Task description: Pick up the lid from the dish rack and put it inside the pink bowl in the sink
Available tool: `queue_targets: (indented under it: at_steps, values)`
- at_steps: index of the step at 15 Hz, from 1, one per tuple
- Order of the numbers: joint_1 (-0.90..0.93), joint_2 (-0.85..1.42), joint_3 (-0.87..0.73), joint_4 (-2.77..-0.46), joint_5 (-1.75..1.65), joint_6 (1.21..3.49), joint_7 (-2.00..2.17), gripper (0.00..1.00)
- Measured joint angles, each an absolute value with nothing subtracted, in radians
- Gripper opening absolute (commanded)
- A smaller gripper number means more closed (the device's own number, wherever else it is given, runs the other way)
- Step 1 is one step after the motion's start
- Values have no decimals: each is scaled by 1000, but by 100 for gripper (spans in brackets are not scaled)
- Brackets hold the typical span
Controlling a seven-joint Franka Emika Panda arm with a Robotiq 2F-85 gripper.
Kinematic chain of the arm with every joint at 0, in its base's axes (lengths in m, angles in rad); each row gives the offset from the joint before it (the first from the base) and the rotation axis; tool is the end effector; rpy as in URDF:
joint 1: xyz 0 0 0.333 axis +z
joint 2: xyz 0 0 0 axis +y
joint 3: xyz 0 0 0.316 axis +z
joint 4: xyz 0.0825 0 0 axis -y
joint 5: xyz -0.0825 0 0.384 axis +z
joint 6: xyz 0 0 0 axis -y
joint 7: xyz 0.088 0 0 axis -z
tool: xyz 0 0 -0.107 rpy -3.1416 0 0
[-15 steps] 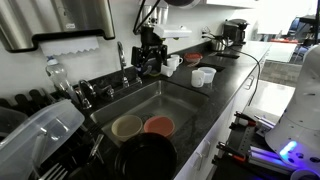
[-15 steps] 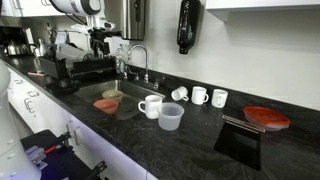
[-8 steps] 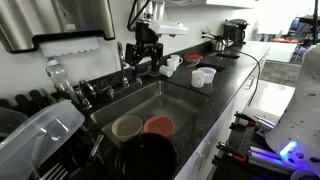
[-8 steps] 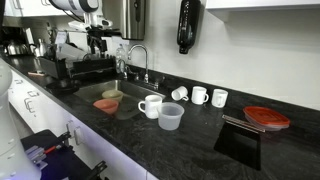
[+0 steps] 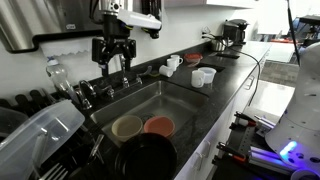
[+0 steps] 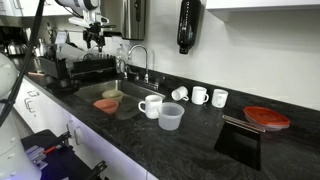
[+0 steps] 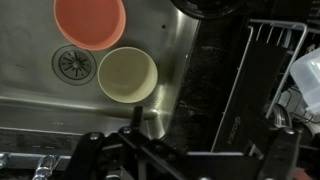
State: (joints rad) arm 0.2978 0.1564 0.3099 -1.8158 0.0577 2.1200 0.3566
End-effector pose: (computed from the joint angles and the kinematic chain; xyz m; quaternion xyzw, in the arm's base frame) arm 0.5110 0.3480 0.4699 -0.9899 -0.1081 -0.0456 0.0794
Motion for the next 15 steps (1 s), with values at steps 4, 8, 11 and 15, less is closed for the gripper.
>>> queue_targets:
  at_steps: [4, 8, 11, 15]
  values:
    - [312, 292, 304, -1671, 13, 2113, 314, 100]
    - [317, 295, 304, -1656, 11, 2100, 313, 100]
    - [318, 296, 302, -1656, 11, 2099, 313, 100]
    - [342, 314, 295, -1624, 10, 2099, 313, 100]
